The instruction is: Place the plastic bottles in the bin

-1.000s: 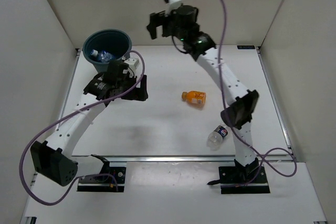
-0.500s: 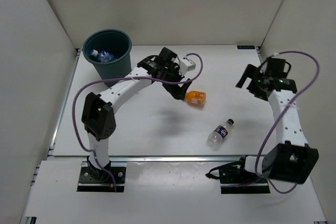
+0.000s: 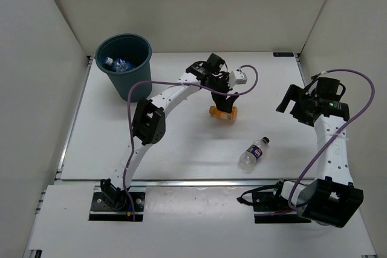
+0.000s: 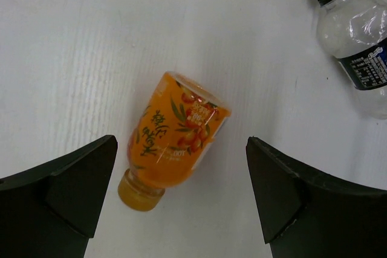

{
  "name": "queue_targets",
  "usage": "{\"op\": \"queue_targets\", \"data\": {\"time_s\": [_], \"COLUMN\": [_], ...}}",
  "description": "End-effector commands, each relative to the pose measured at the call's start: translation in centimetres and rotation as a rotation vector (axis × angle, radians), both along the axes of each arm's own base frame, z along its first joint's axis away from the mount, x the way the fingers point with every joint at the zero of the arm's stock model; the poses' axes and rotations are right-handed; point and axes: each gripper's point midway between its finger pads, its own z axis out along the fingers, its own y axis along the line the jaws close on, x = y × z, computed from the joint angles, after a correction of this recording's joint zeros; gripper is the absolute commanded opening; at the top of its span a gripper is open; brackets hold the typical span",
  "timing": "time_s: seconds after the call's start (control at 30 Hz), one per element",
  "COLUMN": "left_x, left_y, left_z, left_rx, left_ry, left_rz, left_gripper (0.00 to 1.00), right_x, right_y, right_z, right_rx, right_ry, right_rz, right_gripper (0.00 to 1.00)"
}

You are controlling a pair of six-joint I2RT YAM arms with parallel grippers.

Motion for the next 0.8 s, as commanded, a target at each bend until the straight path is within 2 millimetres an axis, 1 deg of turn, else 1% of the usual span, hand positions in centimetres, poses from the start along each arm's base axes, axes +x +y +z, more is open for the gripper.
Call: {"op": "queue_targets", "data": {"time_s": [0.0,0.03,0.07,0.1,0.13,0.17,0.2,0.23,0.27,0.3,0.33,0.37,0.4,0.43,0.5,0.6,0.67,0.7,0.73,0.77], "left_x": [-1.5,-2.0,-2.3,-2.5,-2.4,-2.3,-2.2,-2.4,-2.4,-2.4,-2.8,-2.7,-2.9,-2.8,-2.7,-3.1,-2.7,-2.4,-2.5,-2.1], "left_y": [-0.5,-0.6,-0.3,0.0,0.4,0.3,0.5,0.1,0.4,0.4,0.2,0.2,0.0,0.4,0.5,0.9,1.6,1.6,1.5,1.5], "left_z": [1.0,0.7,0.3,-0.8,-1.5,-1.3,-1.9,-2.5,-3.2,-3.6,-4.7,-5.4,-5.5,-6.2,-6.2,-6.4,-6.4,-6.2,-6.0,-5.4], "left_rx": [-0.018,-0.01,-0.004,0.02,0.024,0.018,0.031,0.037,0.048,0.048,0.072,0.095,0.101,0.139,0.155,0.157,0.162,0.152,0.144,0.13], "left_ry": [0.017,0.017,0.028,0.031,0.04,0.029,0.041,0.045,0.073,0.087,0.093,0.079,0.072,0.056,0.031,0.034,-0.007,-0.025,-0.024,-0.036], "left_rz": [-0.08,-0.097,-0.106,-0.105,-0.101,-0.103,-0.098,-0.108,-0.09,-0.084,-0.08,-0.066,-0.065,-0.048,-0.029,-0.009,0.032,0.047,0.061,0.089], "left_gripper": [0.99,0.99,0.99,0.99,0.98,0.99,0.98,0.99,0.98,0.98,0.98,0.98,0.99,0.99,0.96,0.96,0.93,0.89,0.83,0.74], "right_x": [0.1,0.2,0.3,0.1,0.3,0.4,0.3,0.1,0.2,0.2,0.1,0.0,0.0,-0.2,0.0,-0.6,-0.8,-0.8,-0.9,-0.8], "right_y": [0.0,-0.1,-0.1,0.0,0.2,0.0,0.3,0.2,0.1,0.0,0.0,-0.1,-0.1,0.1,0.0,-0.2,-0.3,-0.3,-0.3,-0.4], "right_z": [-0.3,-0.1,-0.3,-0.3,-0.3,-0.3,-0.3,-0.6,-0.4,-0.4,-0.4,-0.5,-0.3,-0.3,-0.2,-0.3,-0.2,0.0,-0.2,0.0], "right_rx": [-0.026,-0.026,-0.023,-0.008,0.009,0.007,0.019,0.026,0.024,0.022,0.026,0.029,0.034,0.04,0.049,0.048,0.04,0.036,0.039,0.032], "right_ry": [0.008,0.003,0.006,0.004,-0.005,-0.009,-0.017,-0.006,-0.013,-0.017,-0.018,-0.018,-0.029,-0.035,-0.061,-0.068,-0.077,-0.089,-0.089,-0.102], "right_rz": [0.035,0.029,0.03,0.028,0.03,0.028,0.036,0.027,0.025,0.021,0.02,0.013,0.007,0.013,0.003,-0.012,-0.018,-0.017,-0.023,-0.023], "right_gripper": [0.99,0.99,0.99,0.99,0.99,0.99,0.99,0.99,0.99,0.99,0.99,0.99,0.99,1.0,0.99,1.0,1.0,0.99,0.99,0.99]}}
